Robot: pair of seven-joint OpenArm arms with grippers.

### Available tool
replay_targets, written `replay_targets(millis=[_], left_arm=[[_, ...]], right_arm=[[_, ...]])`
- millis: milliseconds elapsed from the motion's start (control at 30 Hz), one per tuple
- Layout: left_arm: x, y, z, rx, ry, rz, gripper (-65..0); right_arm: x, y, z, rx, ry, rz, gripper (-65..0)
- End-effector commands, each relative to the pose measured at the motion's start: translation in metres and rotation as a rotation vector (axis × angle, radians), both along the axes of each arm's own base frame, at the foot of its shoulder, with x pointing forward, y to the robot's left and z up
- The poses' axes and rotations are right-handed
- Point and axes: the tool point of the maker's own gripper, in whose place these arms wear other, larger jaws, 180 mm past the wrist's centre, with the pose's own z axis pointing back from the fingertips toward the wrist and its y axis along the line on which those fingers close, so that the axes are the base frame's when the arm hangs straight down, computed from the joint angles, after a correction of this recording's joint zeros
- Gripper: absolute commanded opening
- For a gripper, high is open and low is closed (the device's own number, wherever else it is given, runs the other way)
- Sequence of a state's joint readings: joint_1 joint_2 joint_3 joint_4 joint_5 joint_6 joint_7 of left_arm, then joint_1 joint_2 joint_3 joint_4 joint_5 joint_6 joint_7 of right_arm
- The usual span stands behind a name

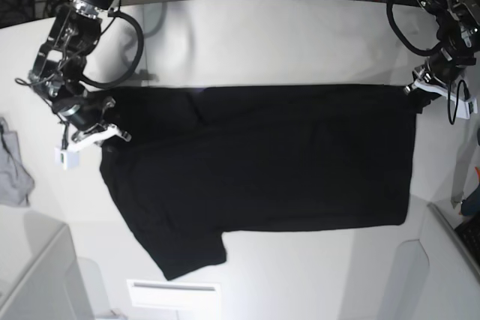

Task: Fold the T-shirt properly
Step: 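Lift the shoulder corners and pull them toward the robot, straightening the shirt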

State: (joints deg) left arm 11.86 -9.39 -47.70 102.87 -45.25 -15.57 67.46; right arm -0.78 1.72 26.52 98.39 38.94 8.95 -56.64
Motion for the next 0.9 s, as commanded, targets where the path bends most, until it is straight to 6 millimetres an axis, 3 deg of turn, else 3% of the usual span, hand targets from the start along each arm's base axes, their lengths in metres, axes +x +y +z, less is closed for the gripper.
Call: replay_targets(millis=[0,233,567,667,867], left_arm=[[0.008,0.006,0.010,0.009,-0.036,0.012,-65.0],[0.033,0.004,0.015,-0.020,-0.051,0.013,-65.0],[0.043,0.007,0.013,-0.048,-0.054,0.035,-65.0],[0.045,0.009,0.005,-0.083,-0.038,0.059,-65.0],[0.053,0.009,0.009,-0.092,-0.056,0.062,-65.0]], right_arm=[[0.013,-0.003,0.016,0.000,-0.062,-0.006,-65.0],[0.037,0.000,0.014,0.046,-0.056,-0.009,-65.0],[0.062,0.004,0.007,0.101,-0.031,-0.010,-65.0],[0.067,-0.002,0.008,0.096,-0.036,-0.018,-65.0],[0.069,-0.010,-0.001,0.095,-0.022,-0.039,-65.0]])
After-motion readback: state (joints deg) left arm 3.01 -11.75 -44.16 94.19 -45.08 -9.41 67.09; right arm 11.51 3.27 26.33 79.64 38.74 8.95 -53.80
